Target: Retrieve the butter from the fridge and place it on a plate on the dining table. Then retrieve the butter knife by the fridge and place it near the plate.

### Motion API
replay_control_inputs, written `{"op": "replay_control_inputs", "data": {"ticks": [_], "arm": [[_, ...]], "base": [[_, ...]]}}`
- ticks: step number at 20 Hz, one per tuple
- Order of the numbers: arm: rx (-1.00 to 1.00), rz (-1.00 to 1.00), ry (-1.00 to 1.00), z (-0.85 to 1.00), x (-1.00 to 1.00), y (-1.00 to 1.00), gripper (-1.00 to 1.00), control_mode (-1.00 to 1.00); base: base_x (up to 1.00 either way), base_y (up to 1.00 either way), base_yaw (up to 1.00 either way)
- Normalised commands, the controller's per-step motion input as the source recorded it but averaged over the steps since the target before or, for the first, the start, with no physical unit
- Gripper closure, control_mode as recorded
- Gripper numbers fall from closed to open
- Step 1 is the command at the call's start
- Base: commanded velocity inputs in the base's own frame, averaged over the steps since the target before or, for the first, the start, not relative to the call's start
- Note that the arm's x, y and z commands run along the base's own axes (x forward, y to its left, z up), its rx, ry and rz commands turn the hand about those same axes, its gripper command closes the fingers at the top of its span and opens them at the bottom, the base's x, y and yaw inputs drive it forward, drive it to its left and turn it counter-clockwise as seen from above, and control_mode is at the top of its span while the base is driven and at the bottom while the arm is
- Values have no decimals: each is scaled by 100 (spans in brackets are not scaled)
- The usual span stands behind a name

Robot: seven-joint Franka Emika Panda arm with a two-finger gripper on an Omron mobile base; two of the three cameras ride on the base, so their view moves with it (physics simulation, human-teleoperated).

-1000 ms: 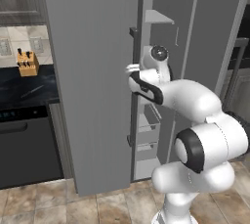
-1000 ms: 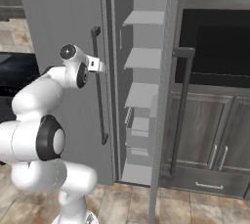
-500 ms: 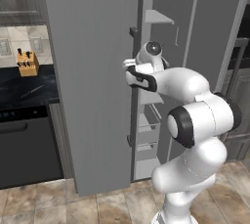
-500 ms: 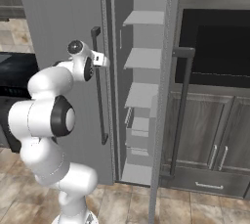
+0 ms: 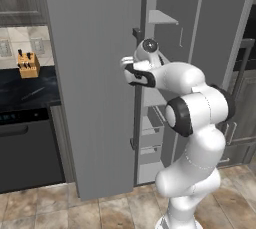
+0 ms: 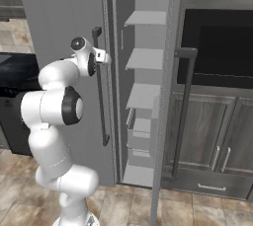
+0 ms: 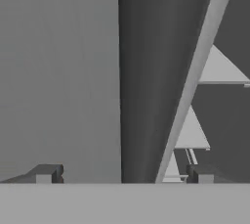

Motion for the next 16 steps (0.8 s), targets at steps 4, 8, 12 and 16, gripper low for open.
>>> {"op": "replay_control_inputs", "data": {"ticks": [4, 8, 12, 16], "arm": [[-1, 0, 0, -17, 40, 0, -100, -100], [0, 0, 0, -20, 32, -3, -100, -100], [0, 0, -3, -3, 25, 0, -100, -100], [0, 0, -4, 0, 17, 0, 100, -100]], "base": [[0, 0, 0], [0, 0, 0], [0, 0, 0], [0, 0, 0]]}}
